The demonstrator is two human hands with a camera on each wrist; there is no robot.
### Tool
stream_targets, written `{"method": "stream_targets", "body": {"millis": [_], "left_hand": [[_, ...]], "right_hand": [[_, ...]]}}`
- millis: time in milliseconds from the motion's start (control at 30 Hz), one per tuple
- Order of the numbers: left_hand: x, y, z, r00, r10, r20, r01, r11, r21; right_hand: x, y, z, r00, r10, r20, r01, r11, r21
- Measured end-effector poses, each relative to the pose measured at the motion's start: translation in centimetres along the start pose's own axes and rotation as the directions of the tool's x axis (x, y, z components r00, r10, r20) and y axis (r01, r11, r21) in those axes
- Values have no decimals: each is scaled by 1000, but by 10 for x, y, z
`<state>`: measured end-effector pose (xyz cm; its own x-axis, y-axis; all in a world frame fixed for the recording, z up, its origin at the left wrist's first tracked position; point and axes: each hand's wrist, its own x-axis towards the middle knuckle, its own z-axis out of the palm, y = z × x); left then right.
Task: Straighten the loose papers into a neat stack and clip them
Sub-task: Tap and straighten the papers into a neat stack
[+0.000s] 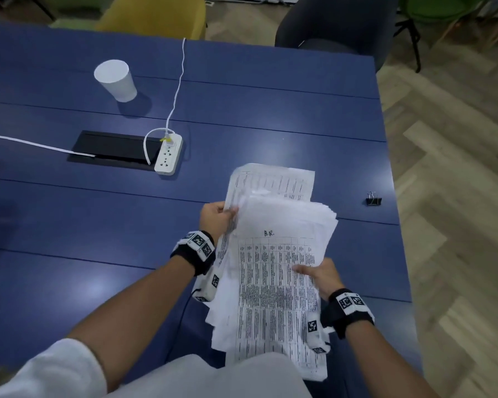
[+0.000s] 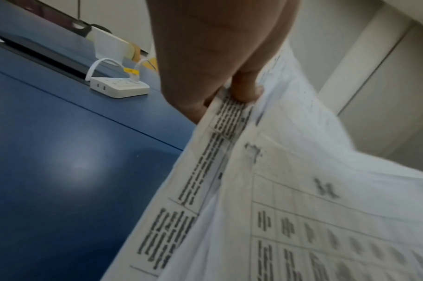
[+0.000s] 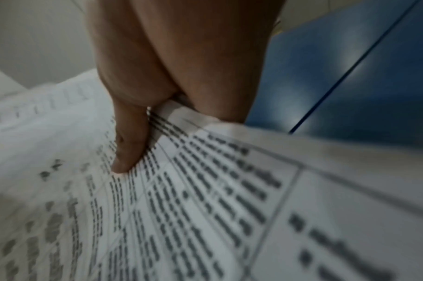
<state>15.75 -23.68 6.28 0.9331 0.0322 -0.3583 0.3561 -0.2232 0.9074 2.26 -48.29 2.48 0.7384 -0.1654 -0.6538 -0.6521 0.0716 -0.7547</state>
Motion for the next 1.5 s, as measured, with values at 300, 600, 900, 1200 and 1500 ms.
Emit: {"method": "stream_targets", "body": {"millis": [300,600,900,1200,1500], "left_hand": [[34,-1,-53,944,38,-329,-2,994,107],[61,0,-110,871,159,-464,6,943,333],[13,-35,-18,989,-132,66,116,973,201],[-19,-60,9,769,-469,435,603,758,-249],[-36,-75,16,880,-376,290,368,926,84]], "right_hand": [[-16,-6,-42,988,14,-153,-13,1000,10],[-37,-39,-108,974,-53,-220,52,999,-8],[1,-80,-57,977,-170,128,152,979,135],[60,-24,-8,992,50,-116,-51,999,1],[58,-10,9,983,-61,-172,9,957,-289]]}}
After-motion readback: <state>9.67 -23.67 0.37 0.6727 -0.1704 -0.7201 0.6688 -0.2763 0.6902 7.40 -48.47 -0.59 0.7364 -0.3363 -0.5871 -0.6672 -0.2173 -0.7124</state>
